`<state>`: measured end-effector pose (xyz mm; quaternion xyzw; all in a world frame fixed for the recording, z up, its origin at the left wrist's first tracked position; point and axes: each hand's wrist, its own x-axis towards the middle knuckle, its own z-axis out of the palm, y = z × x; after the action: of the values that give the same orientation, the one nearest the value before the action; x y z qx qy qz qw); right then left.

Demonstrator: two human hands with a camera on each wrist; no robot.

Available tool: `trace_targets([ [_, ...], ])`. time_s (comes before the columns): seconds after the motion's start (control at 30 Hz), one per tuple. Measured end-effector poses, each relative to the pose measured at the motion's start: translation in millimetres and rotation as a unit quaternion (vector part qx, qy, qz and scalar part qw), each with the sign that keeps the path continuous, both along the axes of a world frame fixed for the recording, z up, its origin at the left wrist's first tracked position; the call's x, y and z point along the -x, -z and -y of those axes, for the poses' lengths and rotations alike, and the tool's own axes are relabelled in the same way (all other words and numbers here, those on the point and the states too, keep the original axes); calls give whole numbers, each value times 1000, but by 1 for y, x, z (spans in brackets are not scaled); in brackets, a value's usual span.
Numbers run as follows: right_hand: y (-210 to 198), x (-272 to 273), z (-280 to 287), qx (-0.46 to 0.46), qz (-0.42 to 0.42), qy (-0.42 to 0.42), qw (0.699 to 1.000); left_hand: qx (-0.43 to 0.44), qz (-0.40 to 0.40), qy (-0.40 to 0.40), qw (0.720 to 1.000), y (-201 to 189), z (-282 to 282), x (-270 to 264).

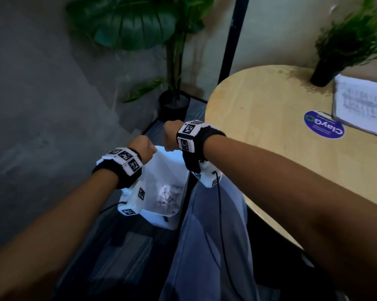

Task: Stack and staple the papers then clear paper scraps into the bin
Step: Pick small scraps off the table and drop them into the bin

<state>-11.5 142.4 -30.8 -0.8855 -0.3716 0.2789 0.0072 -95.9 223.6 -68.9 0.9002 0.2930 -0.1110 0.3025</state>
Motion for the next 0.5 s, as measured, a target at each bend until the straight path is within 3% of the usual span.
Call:
trace_targets([
  [0.23, 18, -10, -17, 15, 13, -42, 999, 32, 11, 5, 999, 21, -8, 3],
  [0.5, 21, -5, -12, -25, 26, -14, 999, 24, -8, 11, 1000, 15, -8, 7],
])
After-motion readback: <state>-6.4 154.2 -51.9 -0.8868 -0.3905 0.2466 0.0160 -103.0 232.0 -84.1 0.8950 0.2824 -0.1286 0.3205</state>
